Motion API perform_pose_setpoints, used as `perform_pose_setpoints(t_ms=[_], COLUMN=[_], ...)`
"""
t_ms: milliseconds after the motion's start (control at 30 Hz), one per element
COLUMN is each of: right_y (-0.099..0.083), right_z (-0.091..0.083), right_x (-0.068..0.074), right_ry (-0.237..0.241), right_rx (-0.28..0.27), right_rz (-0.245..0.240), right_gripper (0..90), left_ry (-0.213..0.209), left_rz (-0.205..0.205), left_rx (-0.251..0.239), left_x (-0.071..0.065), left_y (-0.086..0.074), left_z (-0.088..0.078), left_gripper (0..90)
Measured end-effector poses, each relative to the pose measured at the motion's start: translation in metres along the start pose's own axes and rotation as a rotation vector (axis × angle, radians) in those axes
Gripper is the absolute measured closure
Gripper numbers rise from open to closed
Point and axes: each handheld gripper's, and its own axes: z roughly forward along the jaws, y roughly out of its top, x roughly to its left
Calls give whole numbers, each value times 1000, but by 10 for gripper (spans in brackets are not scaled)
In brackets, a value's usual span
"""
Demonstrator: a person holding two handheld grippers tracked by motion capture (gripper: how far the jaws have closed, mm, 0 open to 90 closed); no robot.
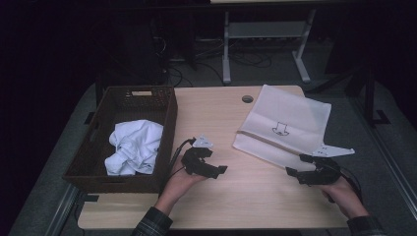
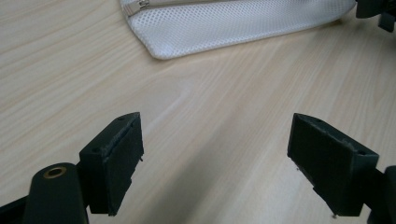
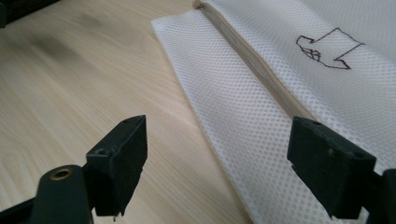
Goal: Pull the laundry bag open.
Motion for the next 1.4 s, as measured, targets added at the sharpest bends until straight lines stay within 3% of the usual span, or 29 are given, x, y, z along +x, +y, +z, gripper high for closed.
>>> perform_pose_setpoints(t_ms=[267,933,1133,1400], right_y=[4,6,3,3], right_z=[4,21,28,34], right_x=[9,38,48,59], right_ry=[22,100,124,151], right_rx=[-1,31,64,79], right_rz=[-19,-86,-124,-163], right_gripper=[181,169,168,167], left_ry=[13,31,52,35], left_rz=[0,-52,-46,-25], left_rx=[5,9,39,6], left_x=[-7,-9,-13,-12], left_y=[-18,-59,-64,-66], left_z=[-12,-37,-37,-38], left_gripper=[176,170,171,170])
